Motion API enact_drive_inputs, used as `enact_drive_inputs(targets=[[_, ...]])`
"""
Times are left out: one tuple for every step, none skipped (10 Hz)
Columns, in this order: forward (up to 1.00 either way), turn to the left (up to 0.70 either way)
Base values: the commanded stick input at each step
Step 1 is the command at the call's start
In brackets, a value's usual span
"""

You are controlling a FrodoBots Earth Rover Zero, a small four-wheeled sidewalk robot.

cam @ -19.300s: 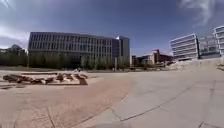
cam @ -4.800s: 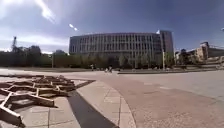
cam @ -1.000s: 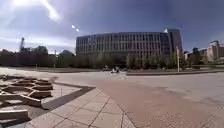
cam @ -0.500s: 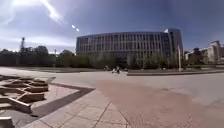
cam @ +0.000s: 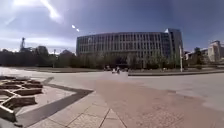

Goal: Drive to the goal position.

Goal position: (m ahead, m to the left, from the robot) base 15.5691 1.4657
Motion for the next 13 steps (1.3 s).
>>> enact_drive_inputs(targets=[[0.5,0.0],[0.5,0.0],[0.5,0.0],[0.5,0.0],[0.5,0.0],[0.5,0.0],[0.5,0.0],[0.5,0.0],[0.5,0.0],[0.5,0.0],[0.5,0.0],[0.5,0.0],[0.5,0.0]])
